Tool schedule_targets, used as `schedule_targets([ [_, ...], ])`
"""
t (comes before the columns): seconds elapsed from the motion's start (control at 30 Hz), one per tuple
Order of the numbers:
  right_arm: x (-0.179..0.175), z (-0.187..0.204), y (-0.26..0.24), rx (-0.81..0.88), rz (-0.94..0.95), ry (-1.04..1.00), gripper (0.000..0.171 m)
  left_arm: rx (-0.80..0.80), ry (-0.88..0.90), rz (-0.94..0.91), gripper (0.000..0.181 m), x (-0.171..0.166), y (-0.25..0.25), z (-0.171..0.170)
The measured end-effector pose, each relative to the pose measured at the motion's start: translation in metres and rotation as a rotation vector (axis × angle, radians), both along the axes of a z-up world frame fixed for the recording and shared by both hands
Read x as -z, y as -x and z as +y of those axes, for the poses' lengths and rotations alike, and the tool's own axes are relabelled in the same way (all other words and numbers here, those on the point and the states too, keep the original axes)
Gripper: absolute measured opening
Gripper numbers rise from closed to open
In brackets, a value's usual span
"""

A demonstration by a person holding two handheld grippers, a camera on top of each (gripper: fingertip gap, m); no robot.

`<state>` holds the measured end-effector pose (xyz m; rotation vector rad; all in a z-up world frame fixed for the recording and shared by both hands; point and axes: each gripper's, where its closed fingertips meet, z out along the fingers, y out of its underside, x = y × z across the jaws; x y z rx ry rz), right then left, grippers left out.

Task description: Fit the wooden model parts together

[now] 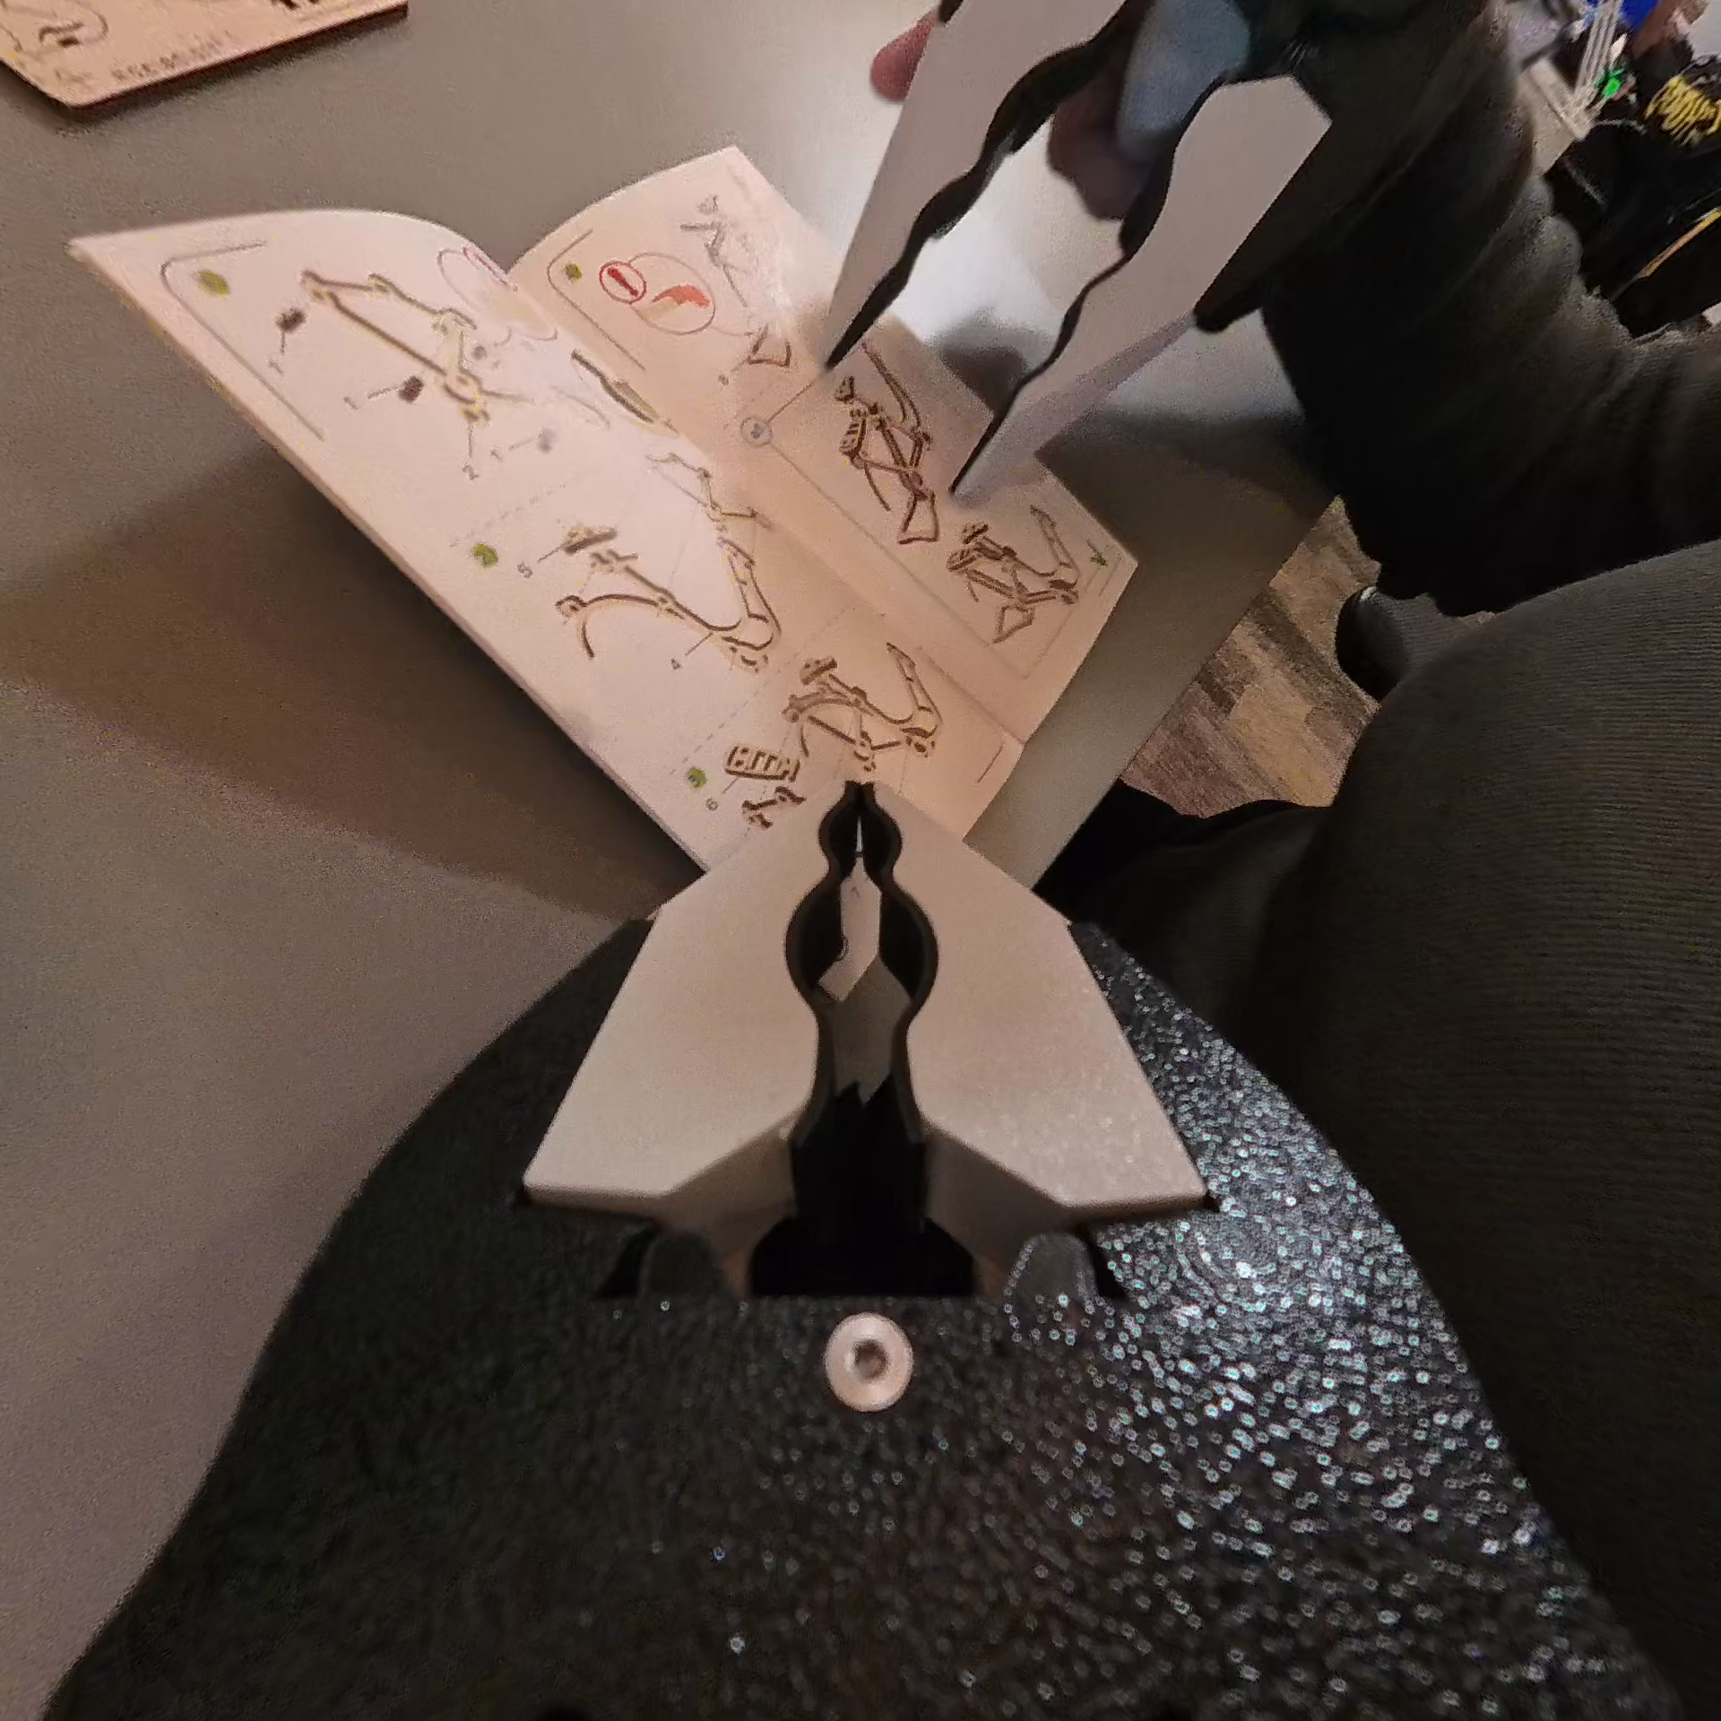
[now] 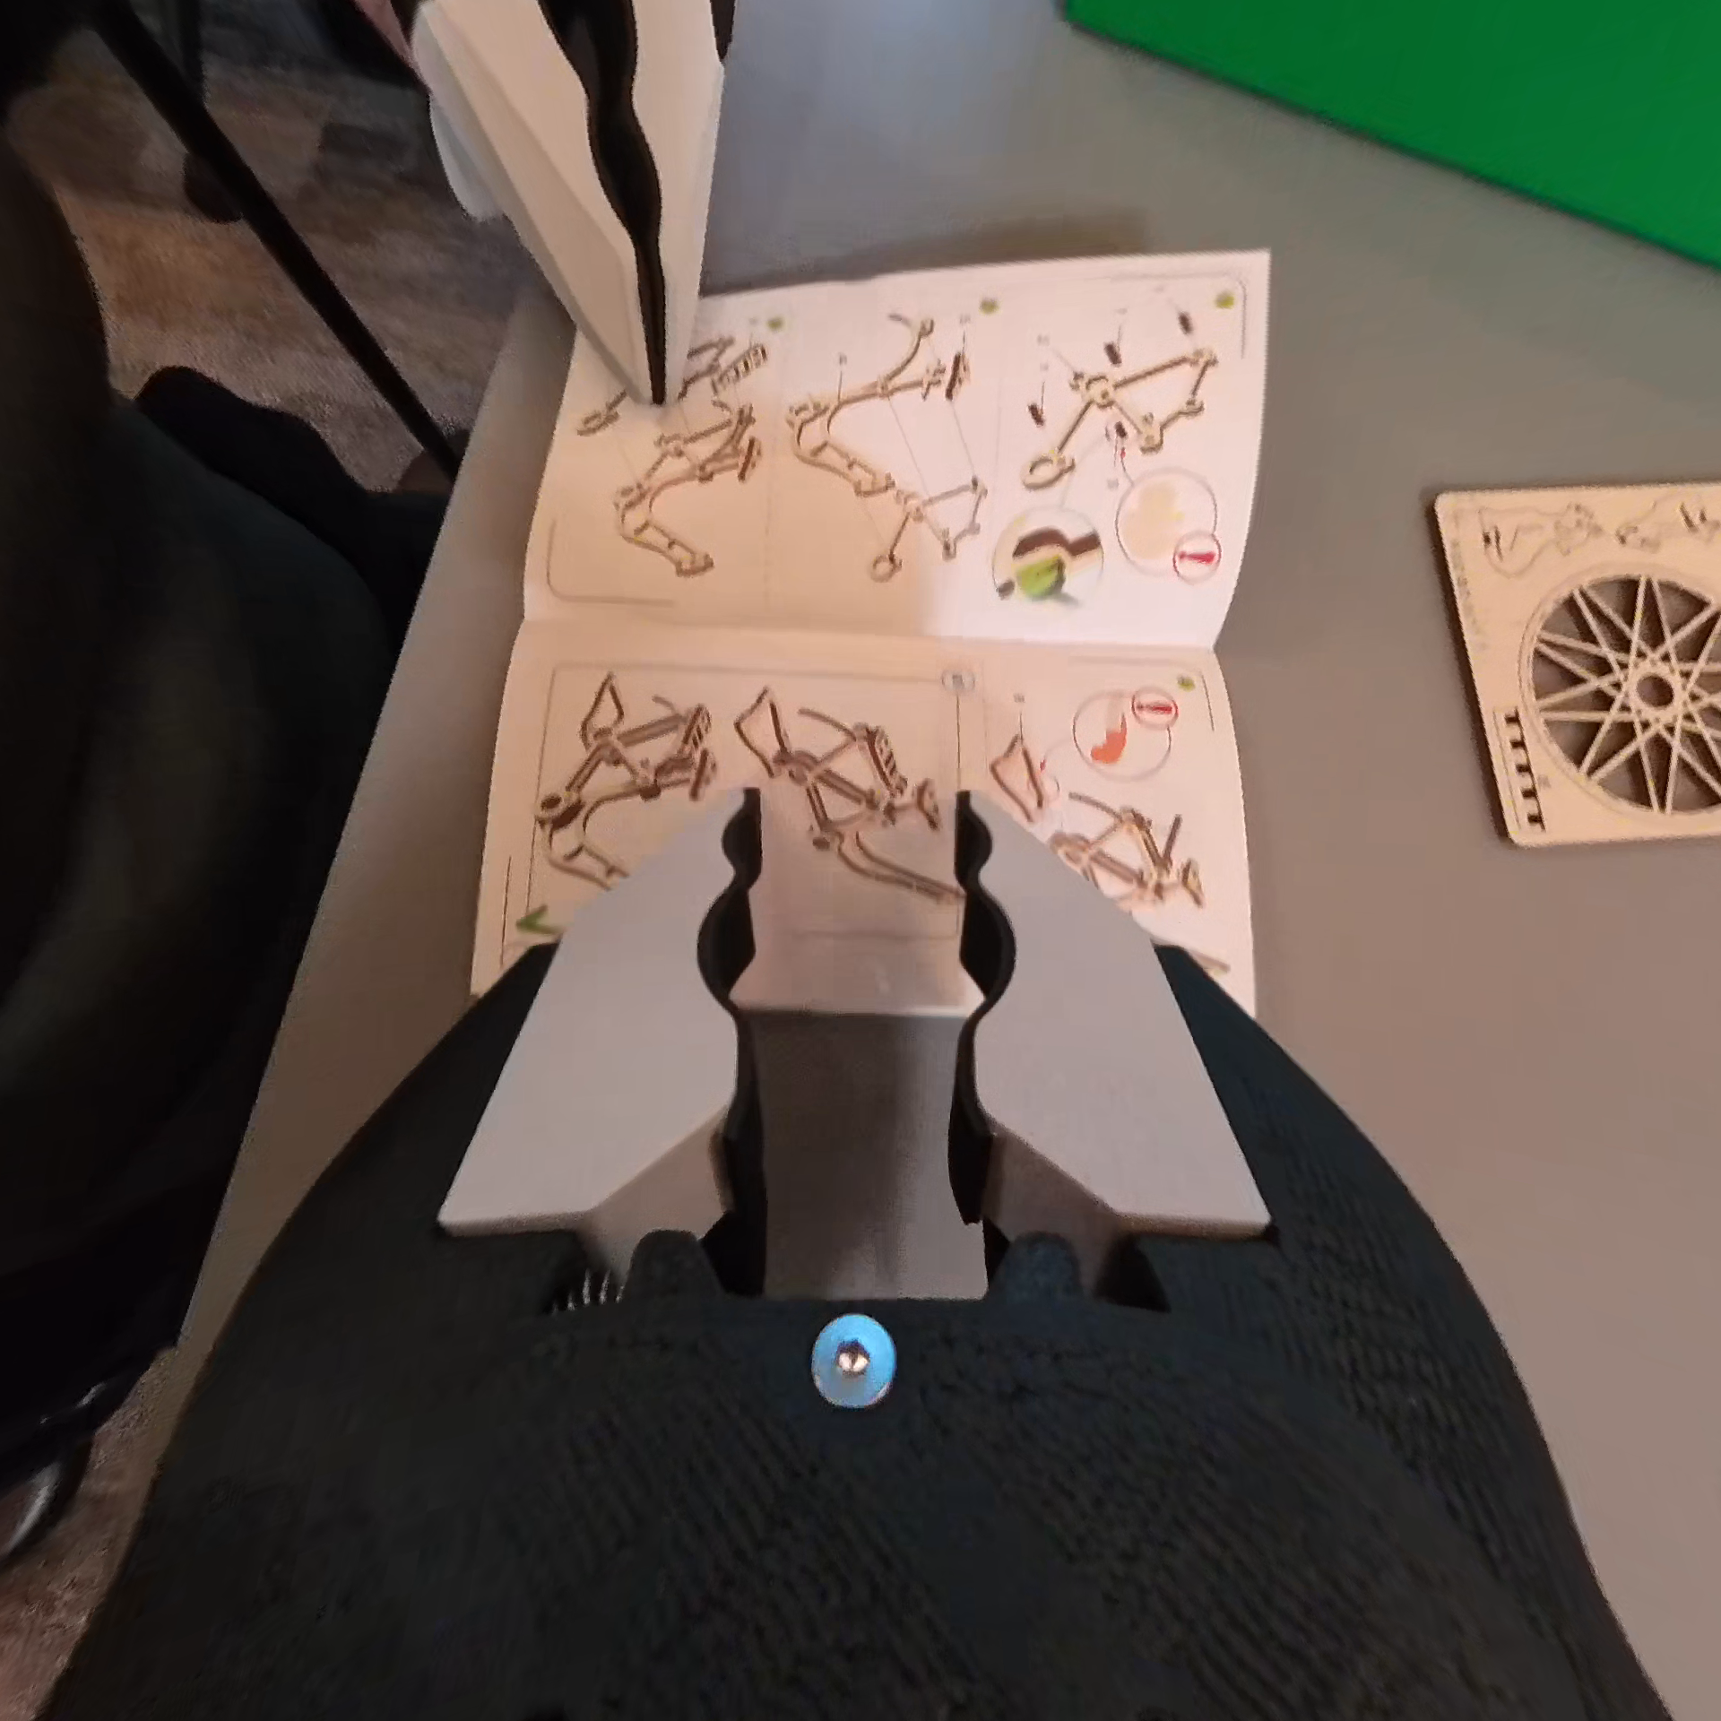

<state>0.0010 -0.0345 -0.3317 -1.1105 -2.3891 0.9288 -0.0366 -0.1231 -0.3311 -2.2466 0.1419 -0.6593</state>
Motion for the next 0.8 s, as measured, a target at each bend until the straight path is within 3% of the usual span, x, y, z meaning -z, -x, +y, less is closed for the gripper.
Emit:
schedule_targets([
  [0.03,0.0,0.003,-0.004,0.0,-0.011,-0.012,0.039,0.0,0.006,0.001,0.0,0.001,0.0,0.0],
  [0.23,0.009,0.013,-0.023,0.007,-0.112,-0.035,0.032,-0.017,0.033,-0.014,0.0,0.004,0.001,-0.001],
  [0.8,0.008,0.019,-0.005,0.055,-0.028,-0.034,0.029,-0.051,0.085,-0.007,0.0,0.008,0.003,-0.004],
])
